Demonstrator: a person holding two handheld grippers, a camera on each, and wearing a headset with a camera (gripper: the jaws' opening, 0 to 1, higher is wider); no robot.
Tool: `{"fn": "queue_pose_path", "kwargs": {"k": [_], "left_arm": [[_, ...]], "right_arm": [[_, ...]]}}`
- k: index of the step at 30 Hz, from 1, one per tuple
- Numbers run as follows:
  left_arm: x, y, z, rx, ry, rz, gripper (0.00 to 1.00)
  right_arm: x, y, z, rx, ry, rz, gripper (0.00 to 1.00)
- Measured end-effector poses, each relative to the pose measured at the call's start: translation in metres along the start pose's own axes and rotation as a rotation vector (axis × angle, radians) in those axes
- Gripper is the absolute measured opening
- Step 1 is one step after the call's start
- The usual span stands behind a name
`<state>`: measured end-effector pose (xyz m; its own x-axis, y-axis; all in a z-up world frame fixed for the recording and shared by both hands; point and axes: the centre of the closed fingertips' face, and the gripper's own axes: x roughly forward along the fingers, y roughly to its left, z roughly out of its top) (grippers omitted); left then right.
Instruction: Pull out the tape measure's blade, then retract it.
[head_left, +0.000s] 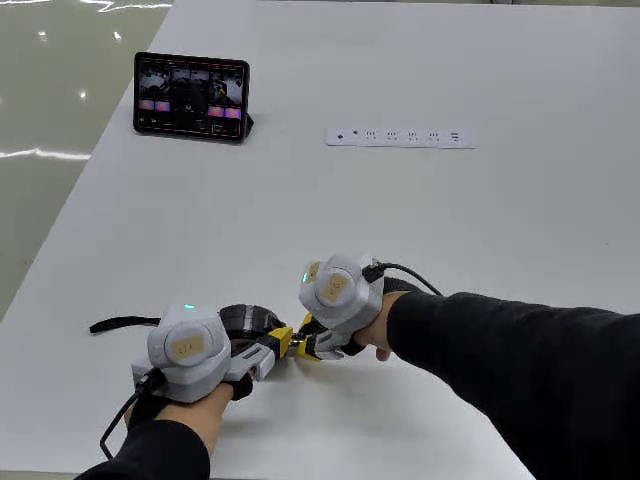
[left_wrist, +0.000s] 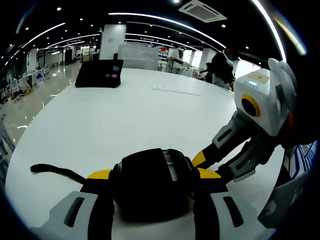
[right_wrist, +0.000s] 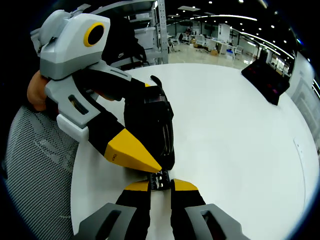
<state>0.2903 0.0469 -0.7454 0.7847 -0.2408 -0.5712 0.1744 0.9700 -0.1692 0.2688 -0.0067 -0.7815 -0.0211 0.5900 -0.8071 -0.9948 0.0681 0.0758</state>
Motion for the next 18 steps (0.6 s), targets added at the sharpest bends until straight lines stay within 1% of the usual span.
{"fn": "queue_pose_path", "kwargs": {"k": [12, 18], "left_arm": [[0.0005, 0.0005, 0.0001, -0.003, -0.001, -0.001, 0.6], [0.0007, 0.0003, 0.0002, -0.003, -0.003, -0.002, 0.6]], "right_arm": [[0.0042, 0.0009, 0.0062, 0.005, -0.01, -0.002, 0.11], [0.0045, 0.0012, 0.0064, 0.01, -0.012, -0.004, 0.12]]}}
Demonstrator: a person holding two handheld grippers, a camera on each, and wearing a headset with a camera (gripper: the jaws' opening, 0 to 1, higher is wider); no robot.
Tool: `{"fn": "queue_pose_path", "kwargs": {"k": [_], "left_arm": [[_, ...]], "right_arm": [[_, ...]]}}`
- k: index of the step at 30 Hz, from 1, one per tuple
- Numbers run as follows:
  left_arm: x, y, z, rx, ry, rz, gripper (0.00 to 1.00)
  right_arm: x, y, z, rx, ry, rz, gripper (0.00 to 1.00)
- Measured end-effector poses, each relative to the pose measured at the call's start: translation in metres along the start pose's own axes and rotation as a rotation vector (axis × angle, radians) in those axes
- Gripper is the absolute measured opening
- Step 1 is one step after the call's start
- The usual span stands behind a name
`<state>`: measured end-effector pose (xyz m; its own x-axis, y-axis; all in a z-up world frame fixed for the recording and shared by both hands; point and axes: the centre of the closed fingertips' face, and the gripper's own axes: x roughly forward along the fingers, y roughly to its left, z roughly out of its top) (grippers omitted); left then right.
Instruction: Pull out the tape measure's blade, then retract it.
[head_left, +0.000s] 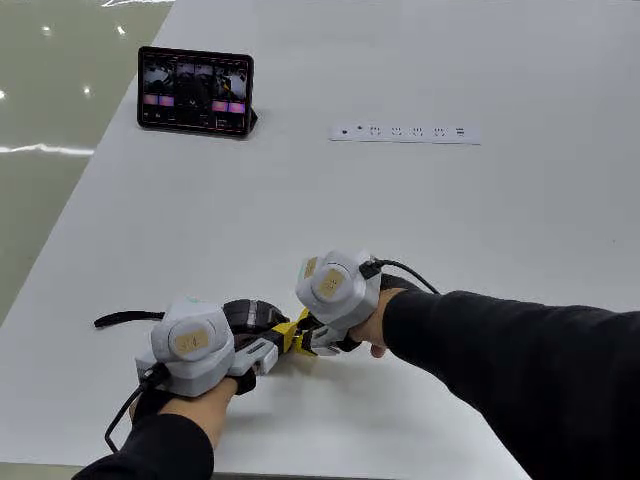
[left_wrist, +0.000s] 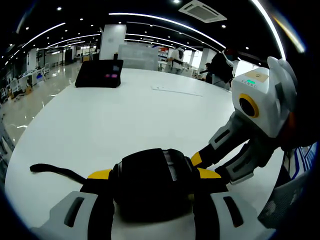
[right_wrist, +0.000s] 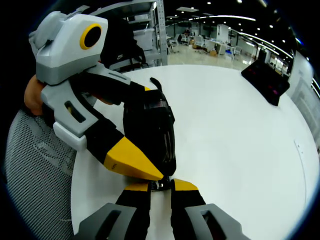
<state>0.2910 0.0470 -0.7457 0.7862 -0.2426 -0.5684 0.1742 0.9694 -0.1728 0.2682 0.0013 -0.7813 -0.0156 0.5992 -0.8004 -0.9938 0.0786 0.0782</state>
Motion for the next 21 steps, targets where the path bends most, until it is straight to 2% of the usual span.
{"fn": "queue_pose_path", "kwargs": {"k": [6, 14, 21], "left_arm": [[0.0, 0.0, 0.0, 0.0, 0.007, -0.002, 0.61], [0.001, 0.0, 0.0, 0.002, -0.009, -0.001, 0.62], [0.001, -0.002, 0.001, 0.025, 0.009, -0.025, 0.62]], "right_arm": [[0.0, 0.0, 0.0, 0.002, -0.001, 0.0, 0.12], [-0.001, 0.0, -0.001, 0.009, -0.005, -0.028, 0.12], [-0.014, -0.001, -0.004, 0.017, -0.015, -0.045, 0.14]]}}
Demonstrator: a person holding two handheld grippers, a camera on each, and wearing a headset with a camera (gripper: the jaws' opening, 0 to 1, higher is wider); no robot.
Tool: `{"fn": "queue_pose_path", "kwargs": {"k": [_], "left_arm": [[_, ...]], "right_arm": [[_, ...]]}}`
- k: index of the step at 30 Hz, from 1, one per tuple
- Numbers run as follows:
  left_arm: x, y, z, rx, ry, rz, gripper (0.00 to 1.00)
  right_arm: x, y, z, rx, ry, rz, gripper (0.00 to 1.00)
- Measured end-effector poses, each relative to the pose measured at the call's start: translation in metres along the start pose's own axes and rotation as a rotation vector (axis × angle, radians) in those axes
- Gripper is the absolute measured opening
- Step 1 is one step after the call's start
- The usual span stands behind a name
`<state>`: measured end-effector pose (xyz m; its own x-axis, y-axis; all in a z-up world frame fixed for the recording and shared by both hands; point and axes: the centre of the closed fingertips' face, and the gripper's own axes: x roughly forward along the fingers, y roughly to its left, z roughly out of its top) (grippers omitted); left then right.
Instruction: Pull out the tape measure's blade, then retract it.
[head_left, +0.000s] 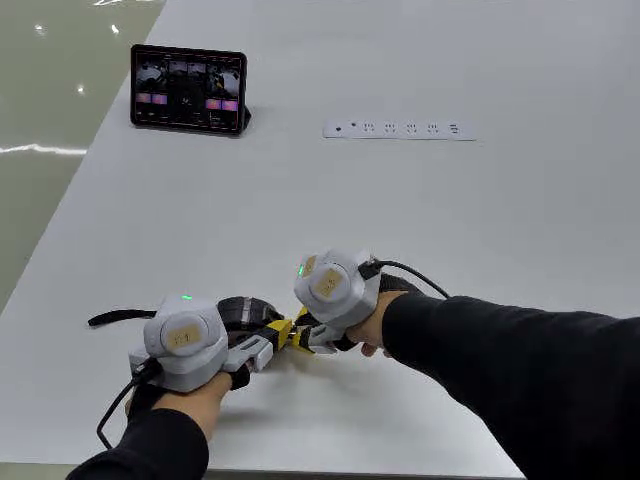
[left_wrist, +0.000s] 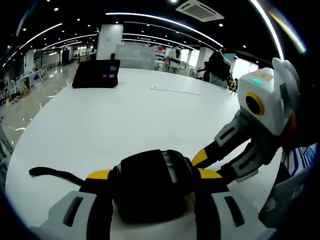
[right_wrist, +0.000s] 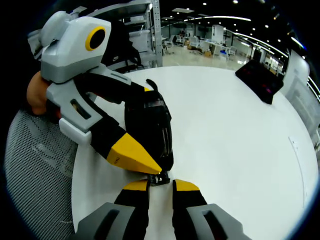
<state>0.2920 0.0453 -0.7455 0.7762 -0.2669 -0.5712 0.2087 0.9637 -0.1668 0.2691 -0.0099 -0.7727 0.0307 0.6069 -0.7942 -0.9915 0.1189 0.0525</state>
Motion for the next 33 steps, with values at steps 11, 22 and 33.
{"fn": "queue_pose_path", "kwargs": {"k": [11, 22, 33], "left_arm": [[-0.001, -0.001, 0.003, 0.069, 0.027, -0.041, 0.62], [-0.009, -0.005, 0.004, 0.172, 0.071, -0.138, 0.75], [-0.02, 0.0, 0.006, 0.197, 0.084, -0.221, 0.98]], "right_arm": [[-0.033, -0.007, -0.013, 0.062, -0.055, -0.055, 0.14], [-0.073, -0.004, -0.05, 0.127, -0.092, -0.111, 0.23], [-0.115, -0.003, -0.086, 0.181, -0.119, -0.183, 0.33]]}}
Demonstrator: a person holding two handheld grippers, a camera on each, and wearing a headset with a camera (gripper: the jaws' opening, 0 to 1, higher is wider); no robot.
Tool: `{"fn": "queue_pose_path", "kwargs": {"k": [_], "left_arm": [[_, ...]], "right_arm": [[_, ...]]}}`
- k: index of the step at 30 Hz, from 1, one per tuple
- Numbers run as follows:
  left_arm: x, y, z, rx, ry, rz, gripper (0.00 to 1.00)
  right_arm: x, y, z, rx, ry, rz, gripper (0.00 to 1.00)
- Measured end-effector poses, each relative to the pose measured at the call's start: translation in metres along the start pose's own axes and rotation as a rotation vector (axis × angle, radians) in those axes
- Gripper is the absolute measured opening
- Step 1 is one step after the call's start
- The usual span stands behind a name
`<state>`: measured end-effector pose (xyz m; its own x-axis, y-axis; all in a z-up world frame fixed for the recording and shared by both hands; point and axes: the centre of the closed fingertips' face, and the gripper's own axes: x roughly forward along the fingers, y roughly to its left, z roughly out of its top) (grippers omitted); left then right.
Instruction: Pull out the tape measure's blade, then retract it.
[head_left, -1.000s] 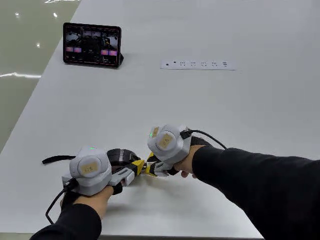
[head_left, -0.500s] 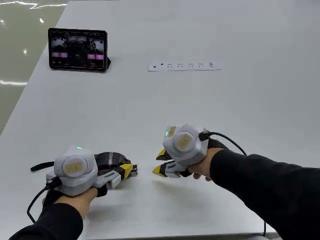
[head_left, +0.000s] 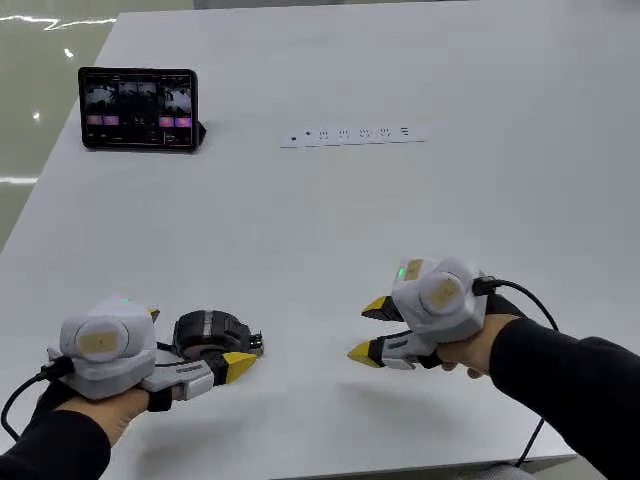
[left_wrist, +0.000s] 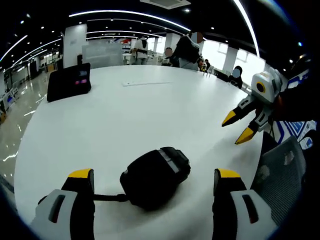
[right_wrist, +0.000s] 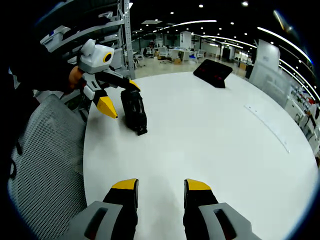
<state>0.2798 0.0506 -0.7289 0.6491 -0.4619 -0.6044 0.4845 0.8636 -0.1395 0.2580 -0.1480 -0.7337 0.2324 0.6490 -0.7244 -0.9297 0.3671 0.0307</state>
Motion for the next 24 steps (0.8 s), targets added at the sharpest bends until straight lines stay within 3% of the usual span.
{"fn": "queue_pose_path", "kwargs": {"k": [1, 3, 7, 10, 14, 24], "left_arm": [[-0.002, 0.0, 0.003, 0.006, -0.017, -0.005, 0.99], [-0.005, -0.001, 0.002, 0.019, -0.012, -0.013, 0.99], [-0.01, -0.007, 0.0, 0.049, -0.007, -0.082, 0.99], [-0.015, -0.01, -0.003, 0.078, 0.011, -0.096, 0.99], [-0.019, -0.007, -0.013, 0.071, 0.045, -0.111, 0.99], [-0.042, 0.01, -0.021, 0.072, 0.052, -0.104, 0.99]], "right_arm": [[-0.005, -0.001, -0.003, 0.005, -0.006, -0.006, 0.34], [-0.01, -0.003, -0.006, 0.015, -0.009, -0.017, 0.35], [-0.022, -0.007, -0.014, 0.034, -0.025, -0.044, 0.38], [-0.03, -0.009, -0.019, 0.038, -0.037, -0.058, 0.4], [-0.04, -0.013, -0.028, 0.052, -0.043, -0.071, 0.46], [-0.07, -0.02, -0.057, 0.1, -0.039, -0.109, 0.57]]}}
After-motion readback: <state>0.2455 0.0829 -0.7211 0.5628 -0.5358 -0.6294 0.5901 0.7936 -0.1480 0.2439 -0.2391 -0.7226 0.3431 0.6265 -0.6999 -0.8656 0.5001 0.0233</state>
